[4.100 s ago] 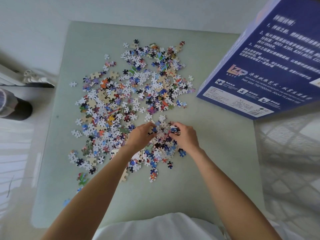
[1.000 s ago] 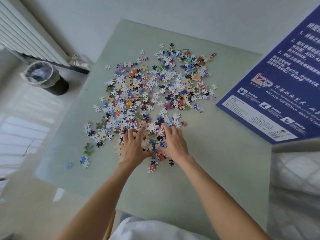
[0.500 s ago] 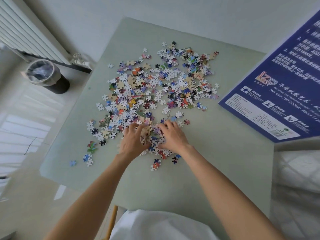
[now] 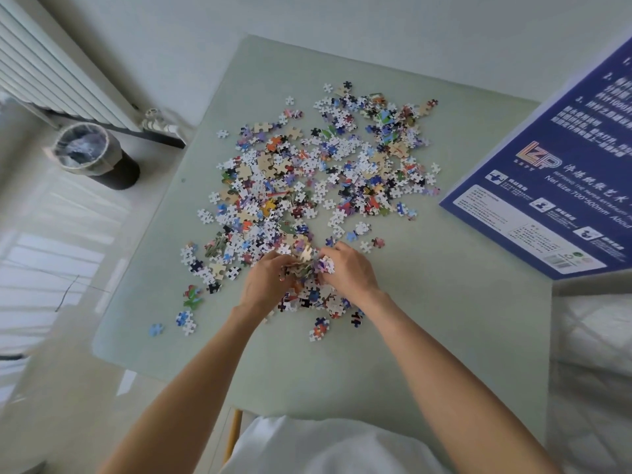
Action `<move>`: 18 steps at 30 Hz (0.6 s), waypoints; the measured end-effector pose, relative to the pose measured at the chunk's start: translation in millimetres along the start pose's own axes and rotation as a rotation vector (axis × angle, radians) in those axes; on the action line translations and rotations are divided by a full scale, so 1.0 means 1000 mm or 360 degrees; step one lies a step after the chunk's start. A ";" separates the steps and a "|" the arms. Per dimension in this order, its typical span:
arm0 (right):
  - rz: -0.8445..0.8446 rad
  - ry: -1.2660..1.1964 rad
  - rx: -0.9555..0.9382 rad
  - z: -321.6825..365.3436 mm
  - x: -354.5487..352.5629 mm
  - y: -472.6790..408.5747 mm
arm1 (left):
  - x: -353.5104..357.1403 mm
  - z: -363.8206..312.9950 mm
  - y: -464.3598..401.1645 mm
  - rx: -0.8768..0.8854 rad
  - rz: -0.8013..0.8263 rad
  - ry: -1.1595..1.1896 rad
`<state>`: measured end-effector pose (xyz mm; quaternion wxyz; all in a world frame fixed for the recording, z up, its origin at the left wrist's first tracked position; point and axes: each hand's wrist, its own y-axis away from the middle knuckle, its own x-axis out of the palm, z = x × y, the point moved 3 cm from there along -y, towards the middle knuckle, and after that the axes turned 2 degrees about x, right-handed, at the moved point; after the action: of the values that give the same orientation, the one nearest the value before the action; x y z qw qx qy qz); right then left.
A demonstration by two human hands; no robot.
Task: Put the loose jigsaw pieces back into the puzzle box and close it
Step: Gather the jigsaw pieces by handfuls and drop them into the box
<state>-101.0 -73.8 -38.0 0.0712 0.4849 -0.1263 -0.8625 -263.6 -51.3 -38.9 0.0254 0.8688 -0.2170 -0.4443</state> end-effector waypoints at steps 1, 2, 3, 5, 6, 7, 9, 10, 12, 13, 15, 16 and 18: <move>-0.0016 -0.0029 0.0017 -0.001 -0.001 0.000 | -0.001 -0.001 0.000 0.0006 -0.0009 0.0016; -0.0038 -0.0049 0.0036 -0.001 -0.003 0.001 | -0.002 0.000 0.000 0.0007 -0.0016 0.0036; -0.0057 -0.0059 0.0060 -0.003 -0.004 0.001 | -0.003 0.000 0.000 0.0003 -0.0025 0.0059; -0.0091 -0.0103 0.0105 -0.006 -0.008 0.003 | -0.004 0.001 0.000 -0.0036 -0.0011 0.0095; -0.0112 -0.0138 0.0121 -0.007 -0.011 0.005 | -0.004 0.002 0.000 -0.0055 -0.0001 0.0109; -0.0133 -0.0178 0.0143 -0.008 -0.015 0.007 | -0.005 0.002 -0.001 -0.0066 0.0006 0.0127; -0.0179 -0.0256 0.0192 -0.010 -0.024 0.012 | -0.008 -0.001 0.000 -0.0072 0.0000 0.0168; -0.0198 -0.0282 0.0210 -0.011 -0.029 0.014 | -0.009 -0.002 0.000 -0.0070 -0.0009 0.0189; -0.0215 -0.0301 0.0242 -0.015 -0.035 0.018 | -0.011 -0.003 0.000 -0.0053 -0.0037 0.0207; -0.0215 -0.0310 0.0254 -0.017 -0.036 0.020 | -0.013 -0.004 0.001 -0.0044 -0.0051 0.0202; -0.0200 -0.0292 0.0270 -0.022 -0.038 0.026 | -0.016 -0.007 0.002 -0.0032 -0.0072 0.0199; -0.0201 -0.0267 0.0275 -0.024 -0.042 0.030 | -0.019 -0.010 0.002 -0.0017 -0.0086 0.0207; -0.0224 -0.0251 0.0266 -0.024 -0.054 0.038 | -0.025 -0.020 0.003 0.0043 -0.0120 0.0198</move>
<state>-52.1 -100.4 4.8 -0.0403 0.4274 -0.1684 -0.8873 -262.0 -46.7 -7.1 0.0104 0.9026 -0.1881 -0.3871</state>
